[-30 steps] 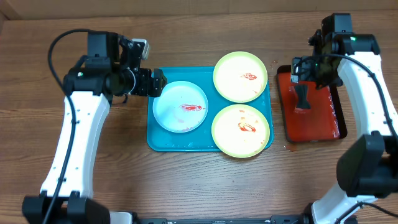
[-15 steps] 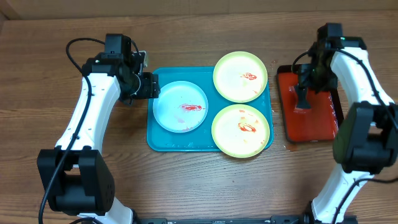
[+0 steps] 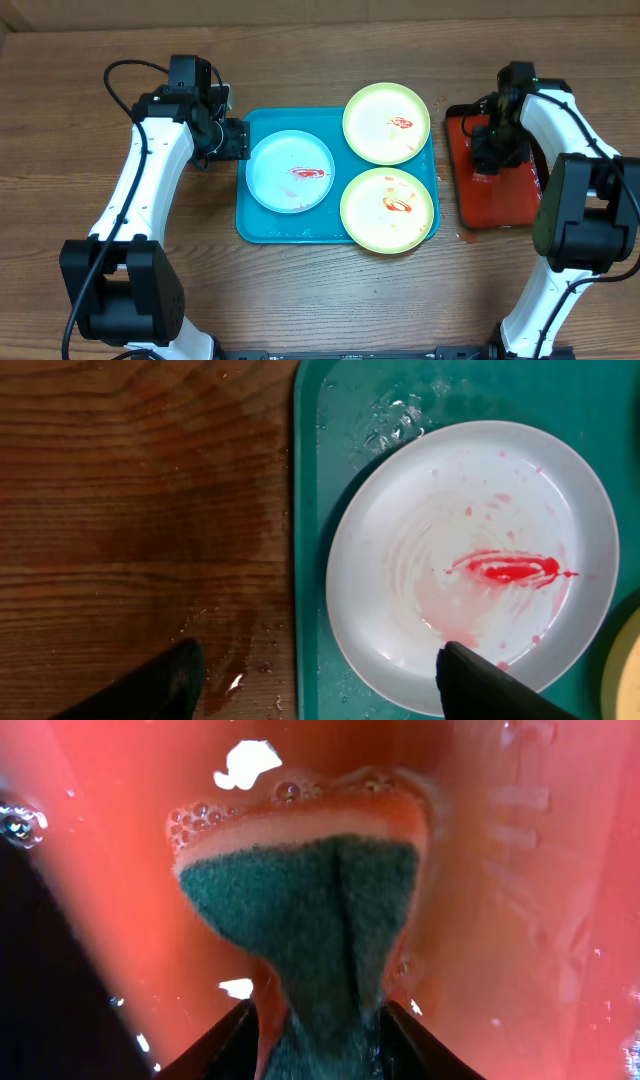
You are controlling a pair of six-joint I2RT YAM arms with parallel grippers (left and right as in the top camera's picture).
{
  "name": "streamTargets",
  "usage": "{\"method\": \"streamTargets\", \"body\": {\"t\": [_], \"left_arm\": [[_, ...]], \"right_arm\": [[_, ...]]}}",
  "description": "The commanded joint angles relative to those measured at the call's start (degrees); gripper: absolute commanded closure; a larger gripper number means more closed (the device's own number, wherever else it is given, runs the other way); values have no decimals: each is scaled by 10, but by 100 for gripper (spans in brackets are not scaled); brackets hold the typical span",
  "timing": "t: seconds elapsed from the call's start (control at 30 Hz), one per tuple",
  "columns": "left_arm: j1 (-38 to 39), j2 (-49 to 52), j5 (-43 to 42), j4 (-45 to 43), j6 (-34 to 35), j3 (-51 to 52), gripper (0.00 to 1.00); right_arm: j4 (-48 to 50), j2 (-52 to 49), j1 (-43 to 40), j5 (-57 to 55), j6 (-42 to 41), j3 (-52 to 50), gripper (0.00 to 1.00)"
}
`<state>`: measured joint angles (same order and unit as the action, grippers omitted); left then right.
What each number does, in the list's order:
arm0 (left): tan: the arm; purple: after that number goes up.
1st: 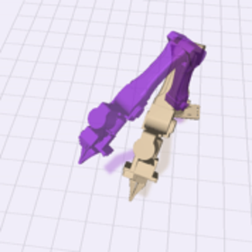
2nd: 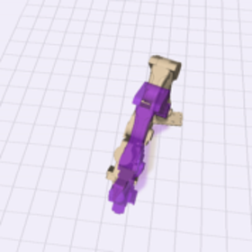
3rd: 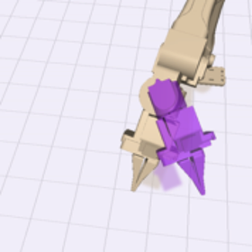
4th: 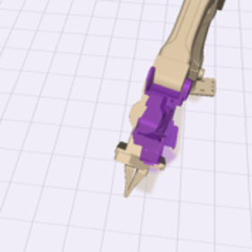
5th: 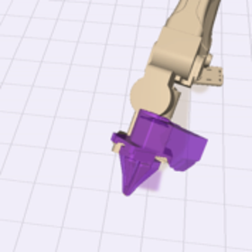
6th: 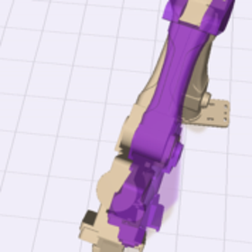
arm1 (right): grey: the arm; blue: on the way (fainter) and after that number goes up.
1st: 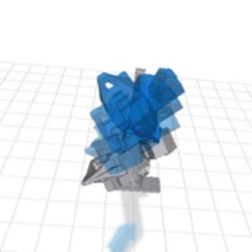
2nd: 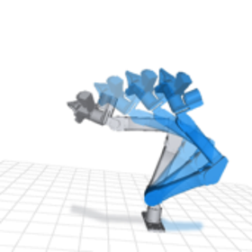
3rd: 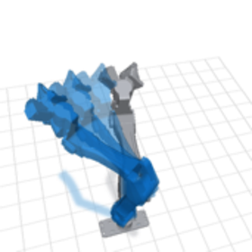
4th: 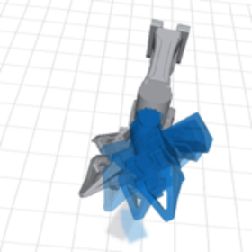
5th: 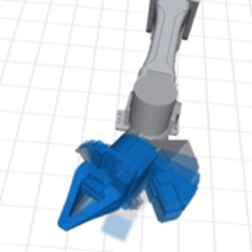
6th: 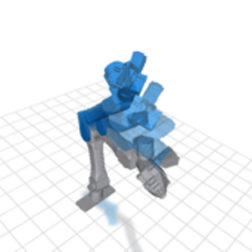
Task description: Clean dirty plates on tray and stack at the side
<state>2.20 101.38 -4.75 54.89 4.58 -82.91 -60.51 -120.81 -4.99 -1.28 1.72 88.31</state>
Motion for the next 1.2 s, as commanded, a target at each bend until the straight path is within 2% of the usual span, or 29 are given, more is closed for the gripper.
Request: {"method": "streamTargets", "body": {"t": [0.0, 0.1, 0.4, 0.43, 0.5, 0.53, 0.8, 1.0, 1.17], "left_arm": [[-2, 3, 26, 1, 10, -7, 23], [-2, 8, 26, 1, 10, -5, 25], [-2, 58, 23, 2, 10, -4, 27], [-2, 64, 22, 2, 10, -4, 27], [-2, 75, 22, 2, 10, -4, 27], [-2, 78, 22, 2, 10, -4, 27], [-2, 83, 17, -2, 7, -4, 32], [-2, 108, -43, -7, -59, -4, 37], [-3, 138, -68, -18, -78, -4, 44]], "right_arm": [[15, 4, -1, 9, -5, -10, 75], [27, 4, -1, 9, -17, -10, 96], [35, 4, -1, 10, -17, -10, 96], [34, 4, -1, 10, -17, -10, 92], [35, 4, -1, 9, -17, -10, 66], [35, 4, -1, 10, -17, -10, 60], [54, 4, -1, 10, -17, -10, 59], [58, 4, -1, 10, -17, -10, 59], [58, 4, -1, 10, -17, -10, 60]]}}
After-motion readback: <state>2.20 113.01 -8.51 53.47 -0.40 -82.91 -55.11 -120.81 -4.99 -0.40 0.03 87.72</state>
